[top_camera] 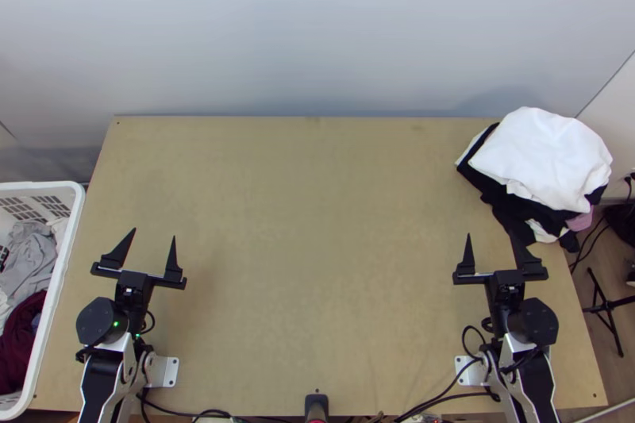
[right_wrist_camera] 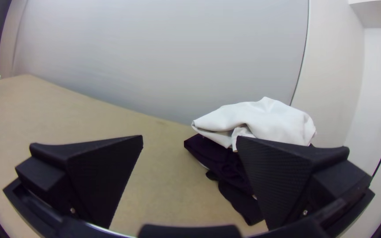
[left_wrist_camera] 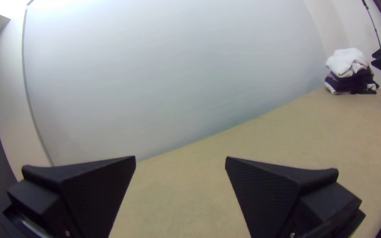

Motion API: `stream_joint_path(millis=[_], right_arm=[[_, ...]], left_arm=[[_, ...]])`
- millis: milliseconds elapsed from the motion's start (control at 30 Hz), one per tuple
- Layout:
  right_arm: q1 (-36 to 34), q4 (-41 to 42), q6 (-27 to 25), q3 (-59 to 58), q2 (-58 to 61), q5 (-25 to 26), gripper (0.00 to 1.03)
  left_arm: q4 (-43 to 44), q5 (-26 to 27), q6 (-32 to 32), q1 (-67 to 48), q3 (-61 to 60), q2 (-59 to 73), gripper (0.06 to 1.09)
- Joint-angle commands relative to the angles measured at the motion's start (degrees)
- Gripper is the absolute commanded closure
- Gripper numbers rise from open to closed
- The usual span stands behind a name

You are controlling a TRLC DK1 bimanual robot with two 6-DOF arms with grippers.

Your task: Fold the t-shirt

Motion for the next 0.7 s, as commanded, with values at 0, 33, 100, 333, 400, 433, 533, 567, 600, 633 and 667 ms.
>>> stream_joint_path(millis=[0, 33, 100, 333, 400, 433, 533, 567, 600, 633, 667], right_arm=[[0.0, 0.0, 0.1, 0.0, 0.0, 0.1, 0.04], [-8.6, 2.1, 0.1, -1.4, 0.1, -0.6, 0.04], [-9.1, 2.1, 0.1, -1.4, -0.1, -0.6, 0.04], [-9.0, 2.1, 0.1, -1.4, 0.0, -0.6, 0.04], [-9.0, 2.1, 0.1, -1.4, 0.0, -0.6, 0.04], [-9.0, 2.1, 0.1, -1.4, 0.1, -0.6, 0.04], [-9.0, 2.1, 0.1, -1.4, 0.1, -0.6, 0.04], [-9.0, 2.1, 0.1, -1.4, 0.1, -0.6, 0.04], [-8.9, 2.1, 1.1, -1.4, 0.1, -0.6, 0.04], [-8.8, 2.1, 5.5, -1.4, 0.0, -0.6, 0.04], [-8.7, 2.1, 9.3, -1.4, 0.1, -0.6, 0.04]], left_arm=[[0.0, -0.1, 0.0, 0.0, 0.0, 0.0, 0.1], [0.0, 0.0, 0.0, 0.0, 0.0, 0.0, 0.1], [0.0, 0.0, 0.0, 0.0, 0.0, 0.0, 0.1], [0.0, 0.0, 0.0, 0.0, 0.0, 0.0, 0.1], [0.0, 0.0, -1.2, -0.1, 0.0, 0.0, 0.1], [0.0, 0.0, -2.5, -0.1, 0.0, 0.0, 0.1], [0.0, 0.0, -5.8, -0.5, 0.0, 0.0, 0.1], [0.0, 0.0, -6.2, -0.5, 0.0, 0.0, 0.1], [0.0, 0.0, -6.2, -0.4, 0.0, 0.0, 0.1], [0.0, 0.0, -6.2, -0.5, 0.0, 0.0, 0.1], [0.0, 0.0, -6.2, -0.5, 0.0, 0.0, 0.1]])
